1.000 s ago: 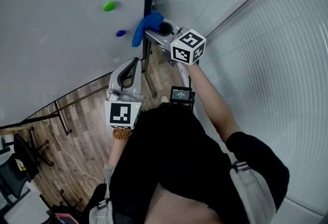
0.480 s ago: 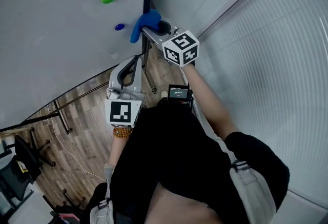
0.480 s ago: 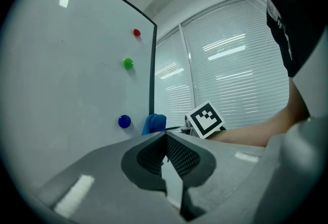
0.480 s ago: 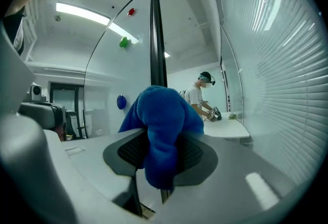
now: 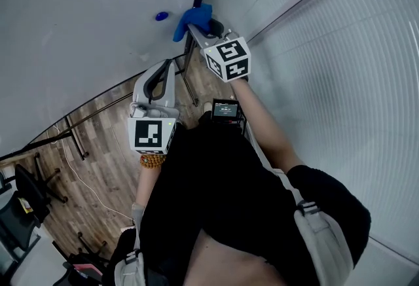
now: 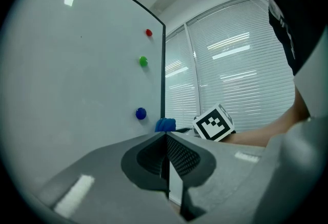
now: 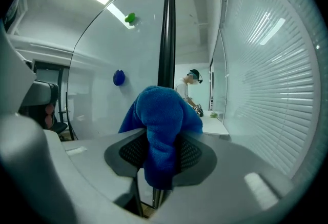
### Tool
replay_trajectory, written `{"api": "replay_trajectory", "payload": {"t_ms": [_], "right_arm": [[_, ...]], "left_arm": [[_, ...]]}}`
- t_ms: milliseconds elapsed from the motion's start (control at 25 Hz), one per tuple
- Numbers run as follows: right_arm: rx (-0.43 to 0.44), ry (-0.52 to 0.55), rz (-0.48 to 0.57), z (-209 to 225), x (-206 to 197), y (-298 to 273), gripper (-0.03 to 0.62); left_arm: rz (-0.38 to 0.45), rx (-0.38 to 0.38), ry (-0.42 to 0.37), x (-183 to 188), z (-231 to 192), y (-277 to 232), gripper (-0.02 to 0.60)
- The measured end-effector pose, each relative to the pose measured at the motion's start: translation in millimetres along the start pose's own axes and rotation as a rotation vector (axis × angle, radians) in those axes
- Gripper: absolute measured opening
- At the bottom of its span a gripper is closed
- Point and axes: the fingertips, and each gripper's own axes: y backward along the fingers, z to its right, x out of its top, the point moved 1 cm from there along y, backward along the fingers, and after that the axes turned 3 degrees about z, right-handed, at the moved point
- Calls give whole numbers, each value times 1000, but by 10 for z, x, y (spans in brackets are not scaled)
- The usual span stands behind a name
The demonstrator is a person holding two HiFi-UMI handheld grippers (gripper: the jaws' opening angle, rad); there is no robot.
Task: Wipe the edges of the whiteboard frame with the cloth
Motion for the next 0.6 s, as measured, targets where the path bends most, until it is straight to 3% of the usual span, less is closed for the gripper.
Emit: {"api": "replay_trajectory", "payload": {"t_ms": [240,600], "right_arm": [[-90,-60,-33,1,-129,0,143],[-134,-78,-76,-26,-74,10,133]], "left_arm": [[-15,8,10,-116,-81,33,1],[3,-24,-22,-69,-181,54,0]]}}
